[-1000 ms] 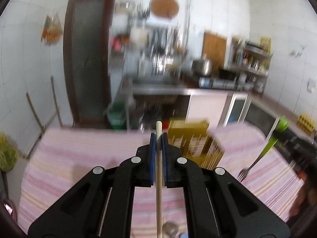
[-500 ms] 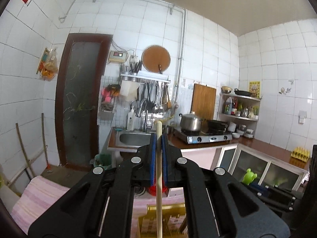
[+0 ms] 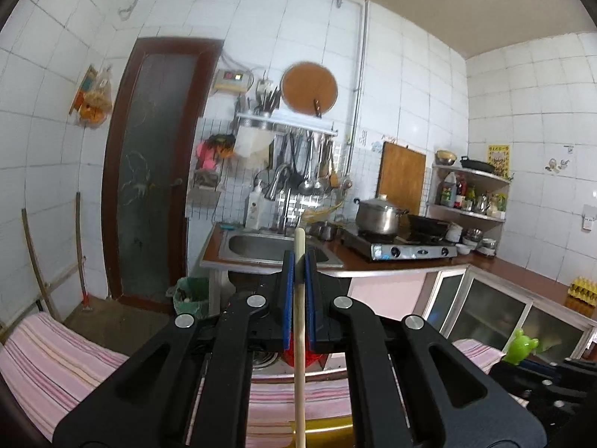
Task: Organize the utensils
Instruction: 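Lower the fork into the yellow caddy and open the right tool, then return the left tool to the utensils and close on a wooden chopstick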
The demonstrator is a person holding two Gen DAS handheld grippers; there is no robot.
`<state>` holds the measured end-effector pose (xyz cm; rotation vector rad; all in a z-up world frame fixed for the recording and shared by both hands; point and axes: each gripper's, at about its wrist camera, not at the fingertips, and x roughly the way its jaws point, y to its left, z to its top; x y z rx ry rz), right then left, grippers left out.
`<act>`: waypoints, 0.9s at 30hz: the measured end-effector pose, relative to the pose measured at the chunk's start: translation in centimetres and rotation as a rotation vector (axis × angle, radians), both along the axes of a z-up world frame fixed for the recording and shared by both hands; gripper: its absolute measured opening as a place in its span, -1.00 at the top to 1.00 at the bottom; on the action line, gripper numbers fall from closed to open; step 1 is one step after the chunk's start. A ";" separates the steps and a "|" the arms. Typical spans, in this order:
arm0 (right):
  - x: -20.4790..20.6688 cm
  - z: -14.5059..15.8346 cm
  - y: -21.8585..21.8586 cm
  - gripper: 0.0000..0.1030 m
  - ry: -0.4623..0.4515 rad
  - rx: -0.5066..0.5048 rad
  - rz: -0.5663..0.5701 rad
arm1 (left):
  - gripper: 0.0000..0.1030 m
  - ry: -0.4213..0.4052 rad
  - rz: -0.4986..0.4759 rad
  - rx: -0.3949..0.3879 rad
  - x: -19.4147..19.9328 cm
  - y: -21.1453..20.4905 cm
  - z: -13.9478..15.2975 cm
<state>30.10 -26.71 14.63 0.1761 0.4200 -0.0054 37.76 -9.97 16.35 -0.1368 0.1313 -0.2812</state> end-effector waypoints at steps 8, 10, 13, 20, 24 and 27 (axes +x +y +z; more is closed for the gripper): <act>1.2 -3.6 -0.2 0.73 0.077 -0.007 -0.016 | 0.82 0.012 0.031 0.064 -0.1 0.0 -2.3; 1.4 -4.2 0.0 0.73 0.091 -0.001 -0.005 | 0.42 0.029 0.047 0.070 -0.6 0.5 -2.5; 1.2 -4.8 0.4 0.70 0.101 -0.016 -0.001 | -0.08 0.055 0.098 0.061 -2.4 2.3 -2.2; -3.2 -2.6 0.5 -0.24 0.054 -0.085 -0.040 | -0.77 0.060 0.149 0.137 -9.7 6.5 -0.7; -7.3 -1.3 0.2 -0.56 0.022 -0.099 -0.052 | -0.90 0.096 0.147 0.152 -14.0 8.7 -0.4; -10.3 -1.0 0.5 -0.74 -0.007 -0.115 -0.052 | -0.90 0.121 0.148 0.161 -16.9 9.9 -1.0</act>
